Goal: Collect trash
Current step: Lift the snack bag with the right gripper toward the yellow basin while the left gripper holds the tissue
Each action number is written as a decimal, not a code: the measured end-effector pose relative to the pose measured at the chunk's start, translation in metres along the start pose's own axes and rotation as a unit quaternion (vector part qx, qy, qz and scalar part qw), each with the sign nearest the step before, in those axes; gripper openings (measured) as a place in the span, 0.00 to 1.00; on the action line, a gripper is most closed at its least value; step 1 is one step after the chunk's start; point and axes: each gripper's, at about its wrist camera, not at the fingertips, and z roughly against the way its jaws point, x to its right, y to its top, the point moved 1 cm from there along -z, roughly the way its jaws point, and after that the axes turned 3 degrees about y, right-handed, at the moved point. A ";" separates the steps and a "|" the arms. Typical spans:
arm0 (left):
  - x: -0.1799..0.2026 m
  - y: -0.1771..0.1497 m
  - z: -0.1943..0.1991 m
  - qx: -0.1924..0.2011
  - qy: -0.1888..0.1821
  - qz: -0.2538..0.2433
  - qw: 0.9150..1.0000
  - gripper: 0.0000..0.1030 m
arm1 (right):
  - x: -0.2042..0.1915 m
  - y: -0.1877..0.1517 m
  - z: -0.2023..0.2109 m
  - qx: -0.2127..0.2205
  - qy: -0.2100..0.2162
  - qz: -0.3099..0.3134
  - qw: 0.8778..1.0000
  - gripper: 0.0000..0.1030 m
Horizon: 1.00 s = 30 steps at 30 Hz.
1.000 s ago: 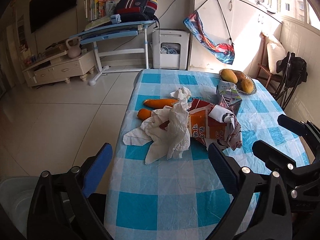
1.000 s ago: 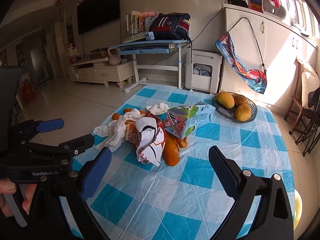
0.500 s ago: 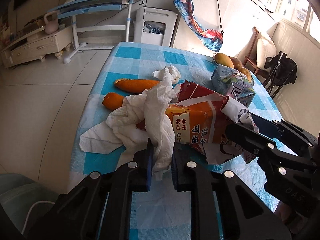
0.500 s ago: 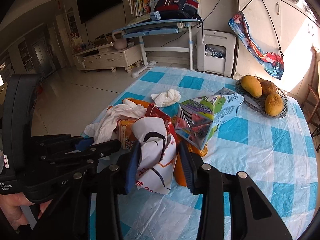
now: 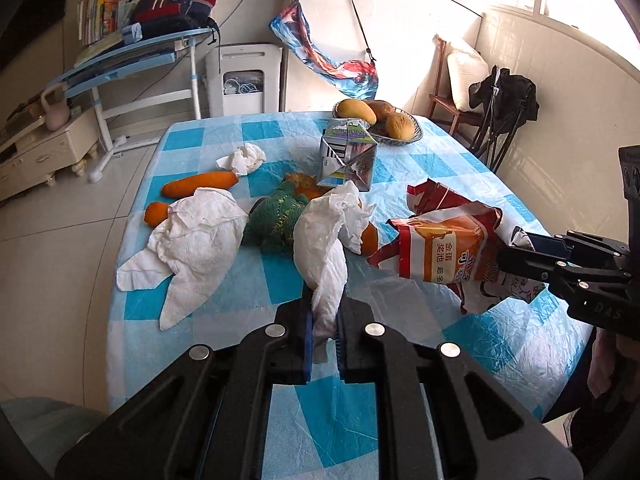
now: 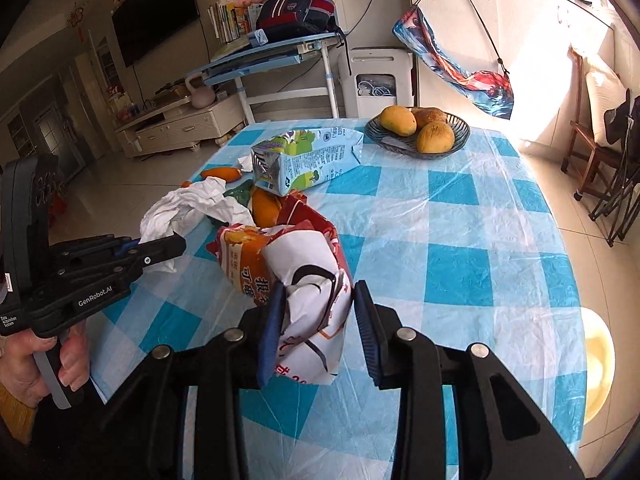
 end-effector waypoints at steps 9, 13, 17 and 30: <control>-0.003 -0.011 0.005 -0.004 0.034 -0.003 0.999 0.13 | -0.005 -0.008 -0.003 0.007 -0.014 0.005 1.000 0.57; -0.006 -0.010 0.008 0.006 0.036 0.003 0.999 0.36 | 0.000 -0.009 -0.003 0.008 -0.021 -0.003 1.000 0.63; -0.006 -0.008 0.014 0.021 0.042 0.004 0.999 0.45 | 0.002 -0.010 0.001 0.019 -0.027 -0.006 0.999 0.68; 0.002 0.007 0.005 0.041 0.080 -0.012 0.996 0.72 | 0.018 -0.018 -0.012 -0.004 -0.011 -0.055 0.998 0.70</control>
